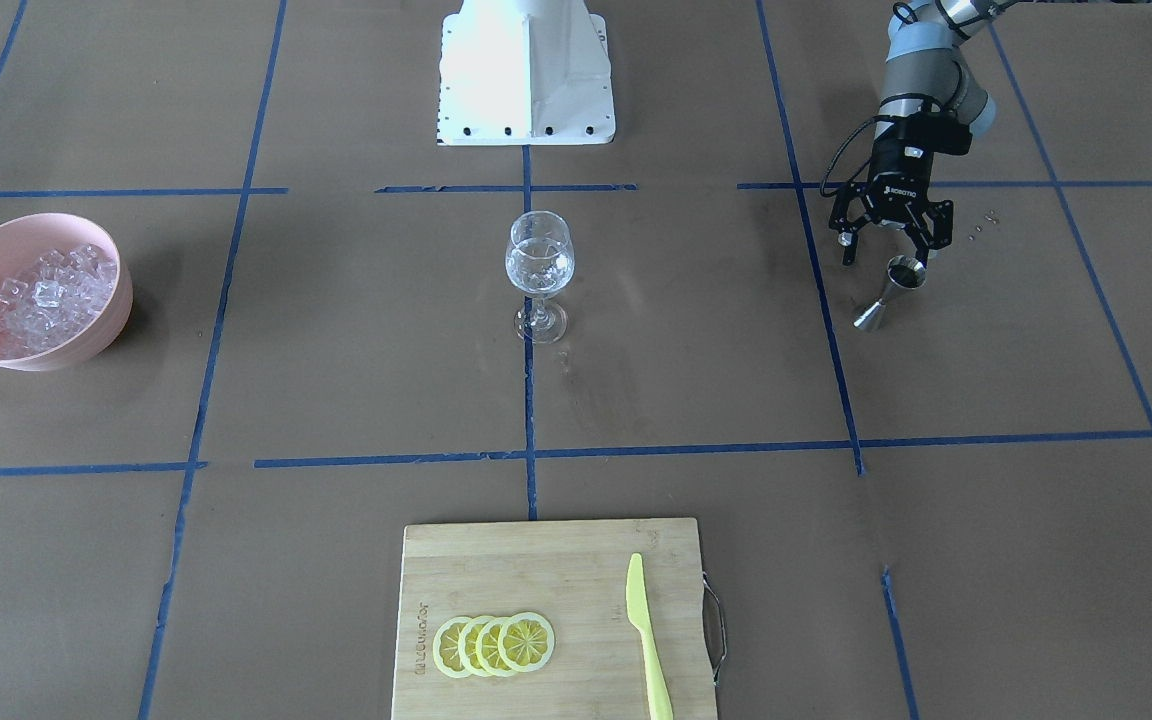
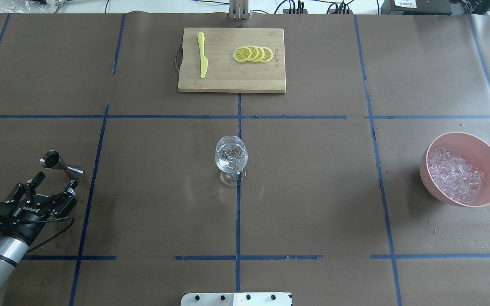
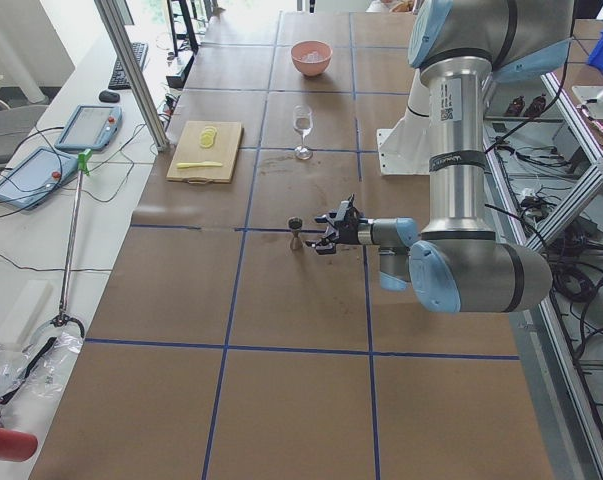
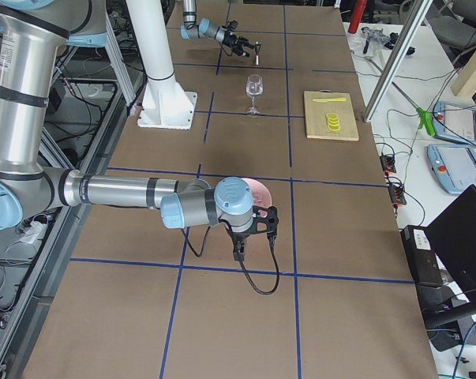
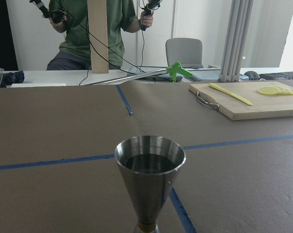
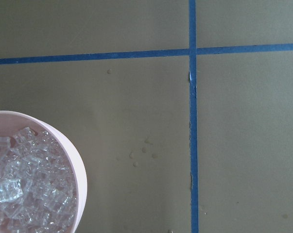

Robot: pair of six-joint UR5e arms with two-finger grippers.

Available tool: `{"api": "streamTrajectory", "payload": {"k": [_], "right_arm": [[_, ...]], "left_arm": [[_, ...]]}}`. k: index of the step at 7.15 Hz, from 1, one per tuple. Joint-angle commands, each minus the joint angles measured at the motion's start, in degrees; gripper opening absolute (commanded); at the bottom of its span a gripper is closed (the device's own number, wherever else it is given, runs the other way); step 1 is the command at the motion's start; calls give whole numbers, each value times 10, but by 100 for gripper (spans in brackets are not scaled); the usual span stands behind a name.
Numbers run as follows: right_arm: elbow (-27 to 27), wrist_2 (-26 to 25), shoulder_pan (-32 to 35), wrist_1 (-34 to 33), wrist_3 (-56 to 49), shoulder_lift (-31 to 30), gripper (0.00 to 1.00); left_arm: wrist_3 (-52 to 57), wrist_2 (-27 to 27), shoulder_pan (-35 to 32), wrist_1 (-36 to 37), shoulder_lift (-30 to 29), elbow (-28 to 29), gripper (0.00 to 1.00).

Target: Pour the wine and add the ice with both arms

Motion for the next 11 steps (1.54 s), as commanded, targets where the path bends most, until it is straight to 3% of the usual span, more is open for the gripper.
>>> {"api": "streamTrajectory", "payload": {"k": [1,3,9,11], "right_arm": [[1,0,0,0,1,0,100],[1,0,0,0,1,0,100],[3,1,0,0,1,0,100],[3,1,0,0,1,0,100]], "left_arm": [[3,21,1,2,-23,27,99],[3,20,0,4,-50,49,99],[1,19,-40,21,-50,52,94],[1,18,-40,21,-54,52,84]]}}
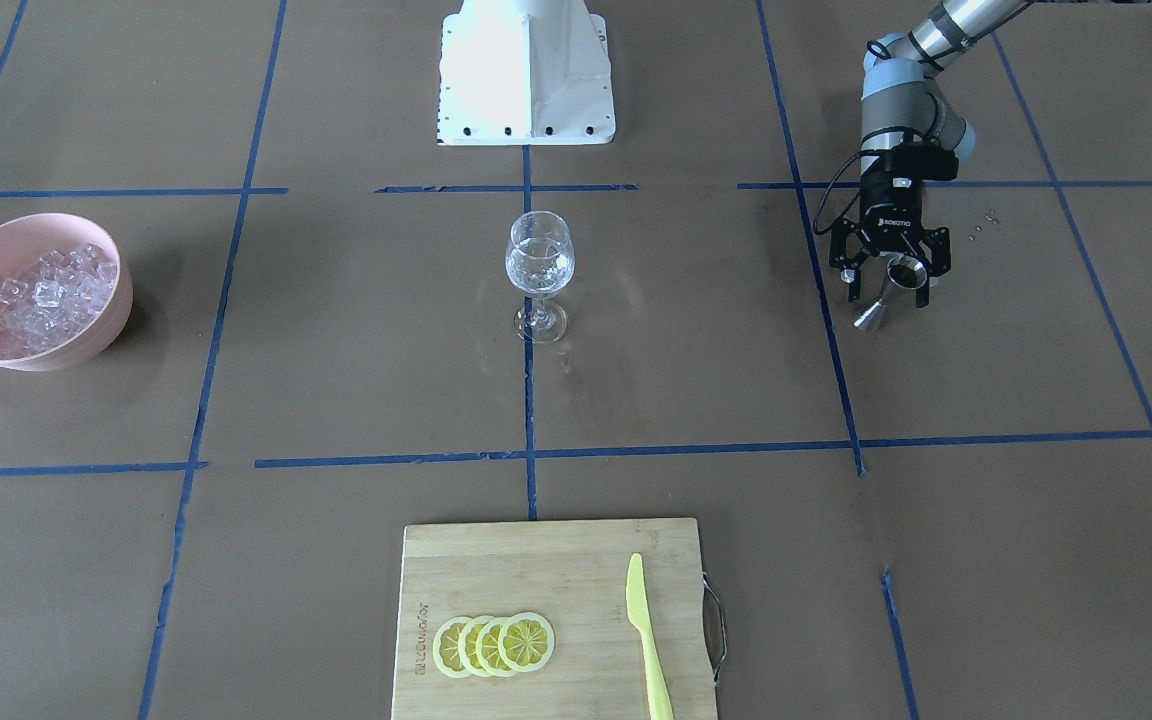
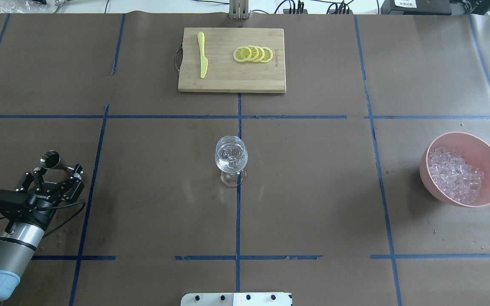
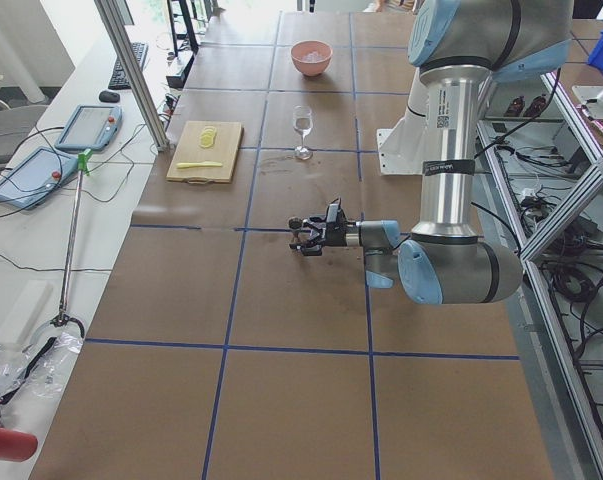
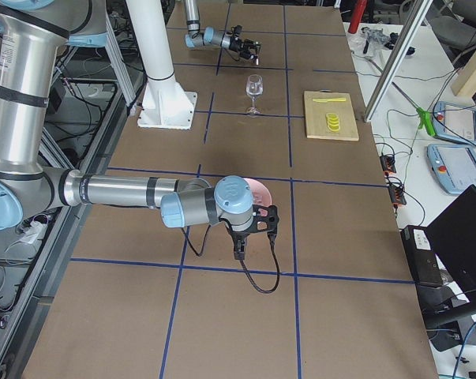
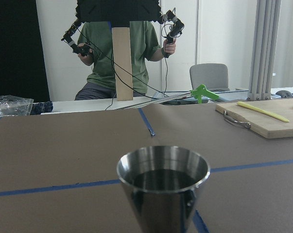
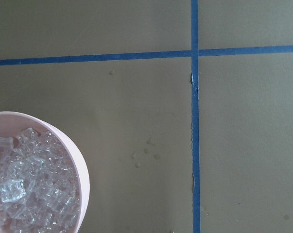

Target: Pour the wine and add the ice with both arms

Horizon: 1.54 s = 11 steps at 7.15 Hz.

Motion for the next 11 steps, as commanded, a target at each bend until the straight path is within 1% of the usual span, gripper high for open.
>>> {"api": "streamTrajectory", "payload": {"k": [1,3,4,5,7,8,9,10,11], "right_arm": [[0,1,0,0,0,0,100],[0,1,0,0,0,0,100],[0,1,0,0,0,0,100],[0,1,0,0,0,0,100],[0,1,0,0,0,0,100],[0,1,0,0,0,0,100],[0,1,0,0,0,0,100],[0,2,0,0,0,0,100],[1,2,0,0,0,1,100]], "left_arm": [[-1,0,-1,1,-2,0,78],[-1,-2,-1,1,-3,0,56],[-1,-2,-1,1,-3,0,50],[-1,-2,-1,0,-3,3,47],[-1,-3,-1,-2,-3,4,35],[-1,-3,-1,-4,-4,4,24],[-1,-3,-1,-6,-4,3,10],[-1,-3,-2,-7,-4,-2,0],[-1,-3,-2,-8,-4,-4,0]]}}
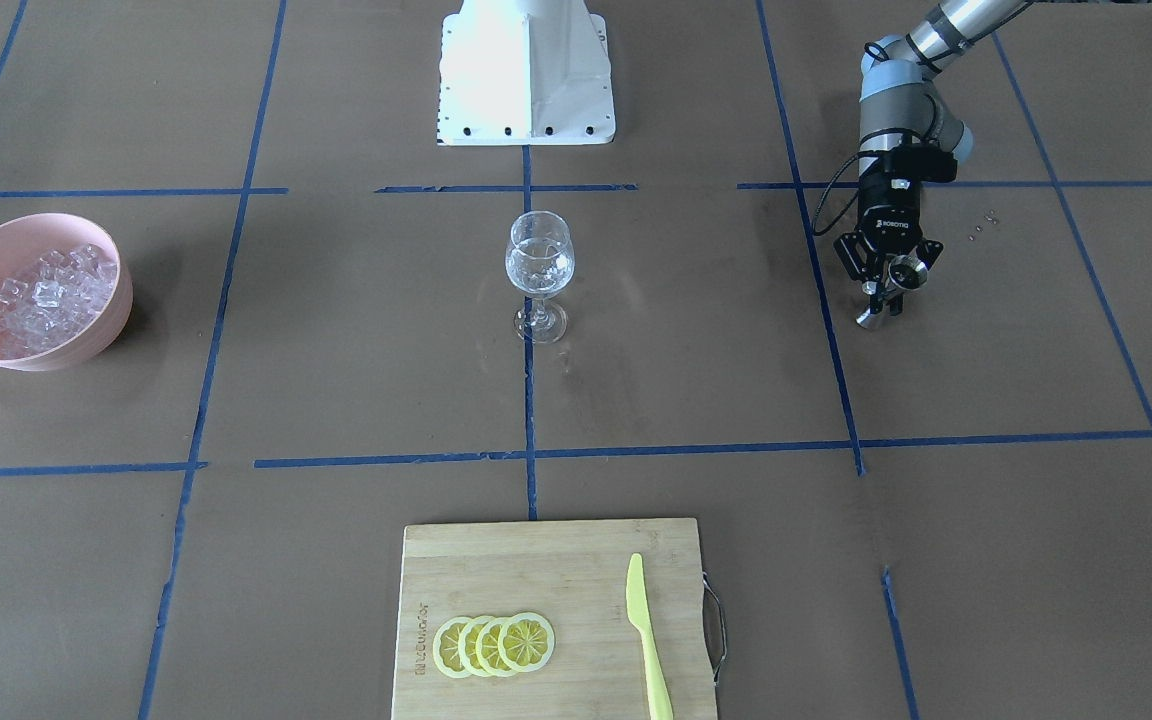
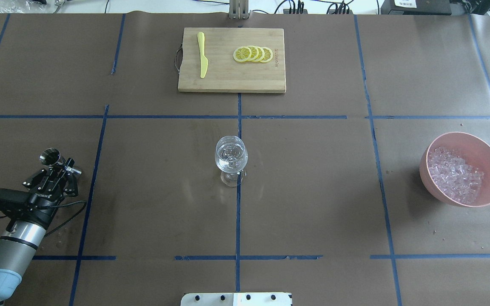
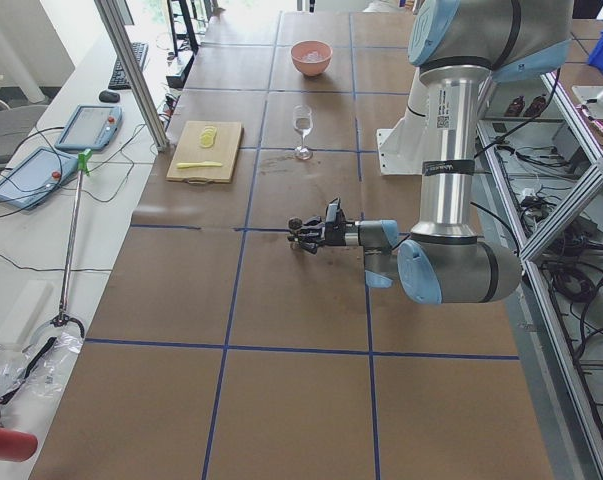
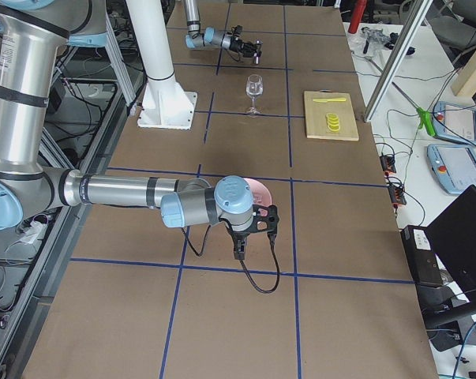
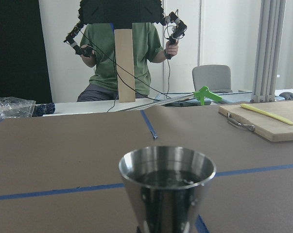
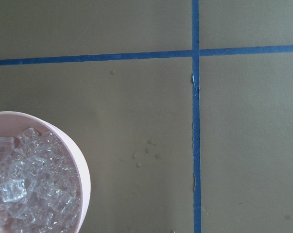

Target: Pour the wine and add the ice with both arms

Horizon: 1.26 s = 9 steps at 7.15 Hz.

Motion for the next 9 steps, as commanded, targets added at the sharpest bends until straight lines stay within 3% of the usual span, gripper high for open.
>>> {"api": "streamTrajectory", "payload": {"k": [1,5,7,9], "right_arm": [[1,0,0,0,0,1,100],[4,0,0,0,0,1,100],[4,0,0,0,0,1,100],[4,1,0,0,0,1,100]], "left_arm": [[1,0,-1,-3,0,-14,0],[118,-14,-6,-1,-20,-129,0],[140,-14,-6,8,-61,-143,0],[250,-1,0,8,-75,-189,0]]}}
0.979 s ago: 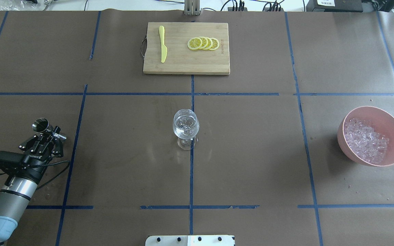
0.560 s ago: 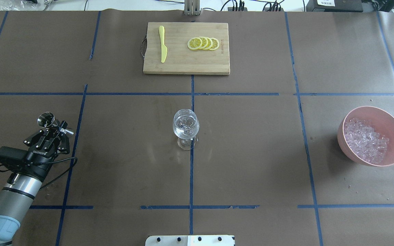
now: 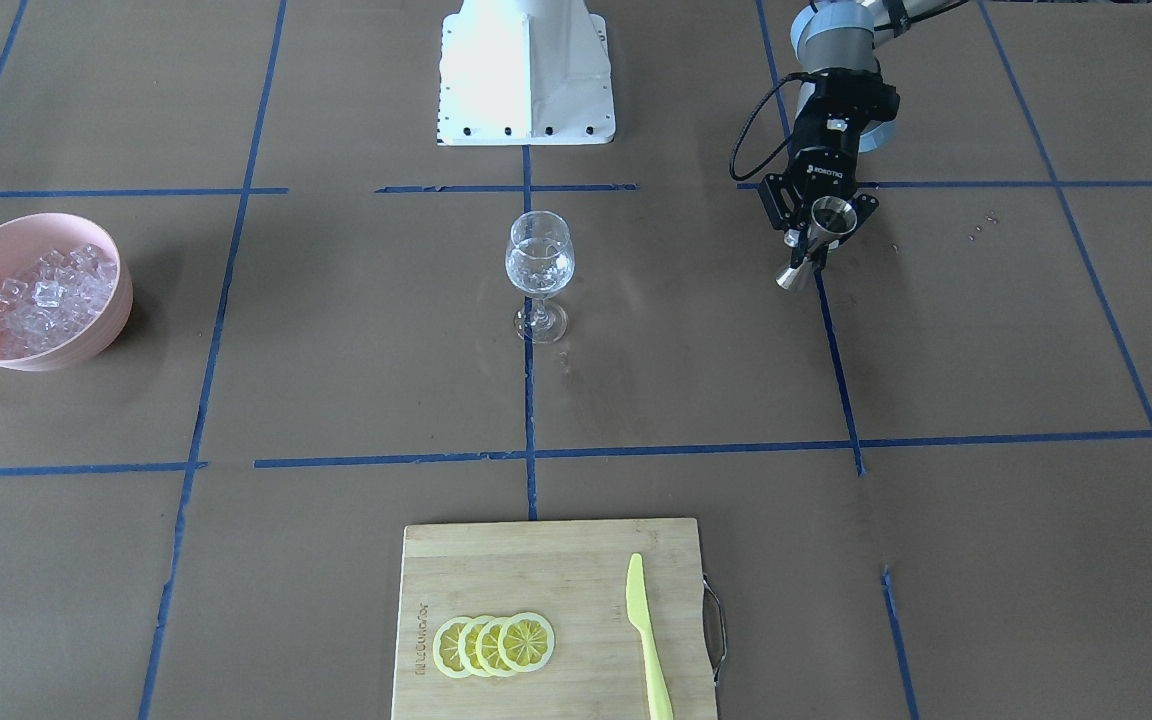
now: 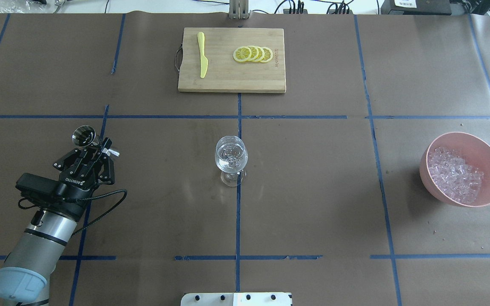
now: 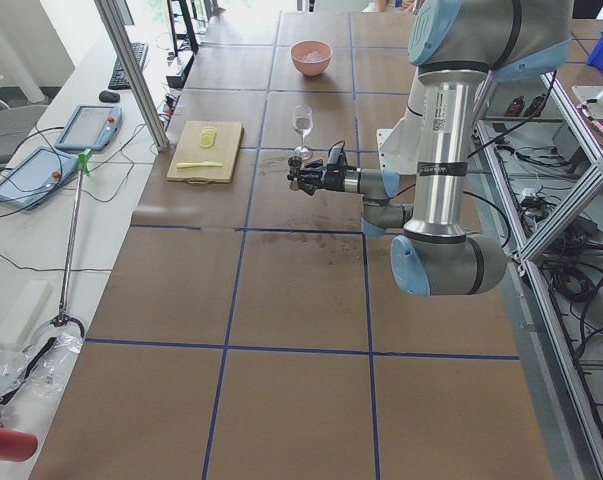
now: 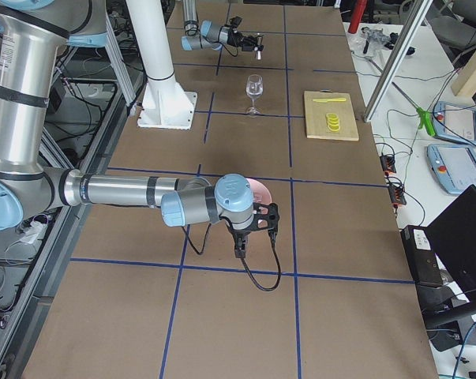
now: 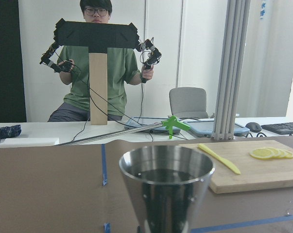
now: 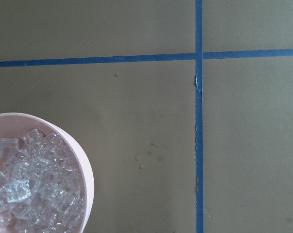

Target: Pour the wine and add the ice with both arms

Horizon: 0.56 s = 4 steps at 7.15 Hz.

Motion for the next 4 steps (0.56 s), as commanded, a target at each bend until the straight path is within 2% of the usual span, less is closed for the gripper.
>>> {"api": "streamTrajectory", "payload": {"k": [1,3,4], "right_arm": [[0,8,0,1,0,0,100],[1,9,0,1,0,0,100],[1,10,0,0,0,0,100]], "left_arm": [[98,7,6,15,-10,-24,0],[108,7,8,67,-79,-17,0],[108,9,11,94,-85,-16,0]]}}
